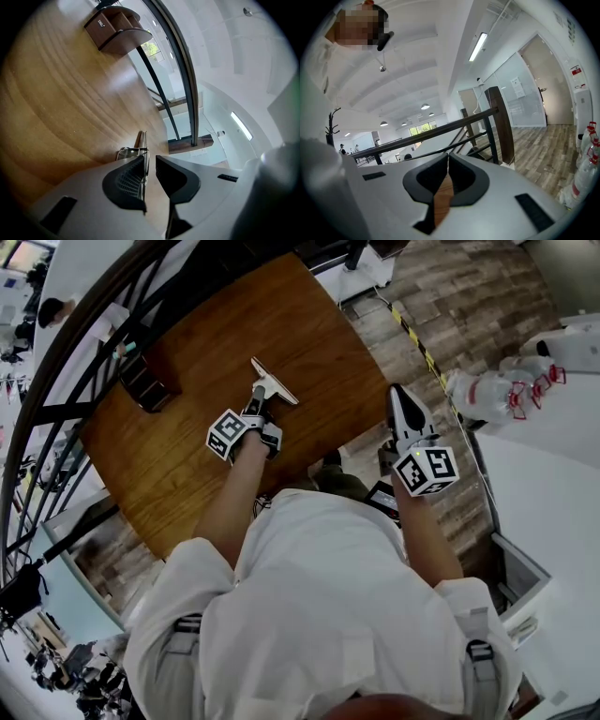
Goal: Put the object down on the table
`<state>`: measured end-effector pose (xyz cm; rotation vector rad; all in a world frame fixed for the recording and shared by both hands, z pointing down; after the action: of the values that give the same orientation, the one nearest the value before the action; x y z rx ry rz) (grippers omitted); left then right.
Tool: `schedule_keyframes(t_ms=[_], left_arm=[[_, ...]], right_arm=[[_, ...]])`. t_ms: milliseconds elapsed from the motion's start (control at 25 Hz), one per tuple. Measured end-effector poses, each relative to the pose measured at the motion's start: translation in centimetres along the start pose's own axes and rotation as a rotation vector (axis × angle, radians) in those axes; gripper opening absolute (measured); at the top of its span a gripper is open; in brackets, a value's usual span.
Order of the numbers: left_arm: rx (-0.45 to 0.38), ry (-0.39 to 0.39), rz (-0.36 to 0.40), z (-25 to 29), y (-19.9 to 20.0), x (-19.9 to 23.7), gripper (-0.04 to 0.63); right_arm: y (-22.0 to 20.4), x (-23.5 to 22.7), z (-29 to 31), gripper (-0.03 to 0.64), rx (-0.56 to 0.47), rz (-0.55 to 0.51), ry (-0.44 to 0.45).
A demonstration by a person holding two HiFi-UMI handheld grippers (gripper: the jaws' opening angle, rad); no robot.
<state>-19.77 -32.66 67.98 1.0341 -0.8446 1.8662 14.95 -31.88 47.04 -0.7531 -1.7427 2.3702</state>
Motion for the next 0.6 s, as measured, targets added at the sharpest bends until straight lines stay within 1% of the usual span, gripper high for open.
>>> schedule_keyframes(t_ms=[120,400,600], left_arm=[[-0.007,0.012,0.009,-0.5,0.1,-0.1,0.078],[-0.058,0.064,0.014,-3.5,0.7,1.0,0.08],[-0.105,0.054,-0.005,-5.9,1.4,1.4,0.069]], right_arm=[[0.1,-0.1,-0.1,0.026,-0.004,0.003,0.006],[0.3,0.4,-0.2,0.026,-0.021,0.009,0.04],[0.2,1.0,0.0,0.026,-0.023,0.016,0.078]])
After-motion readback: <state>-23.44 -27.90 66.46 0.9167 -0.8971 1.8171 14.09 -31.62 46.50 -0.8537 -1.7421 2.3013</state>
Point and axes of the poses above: the fingertips, and each gripper's own axes: z forward along the fingers, x to its left, y out of its top, the point moved 6 cm from there along -z, backward along the fingers, and after that the axes turned 1 degree about -z, right-handed, at the moved point
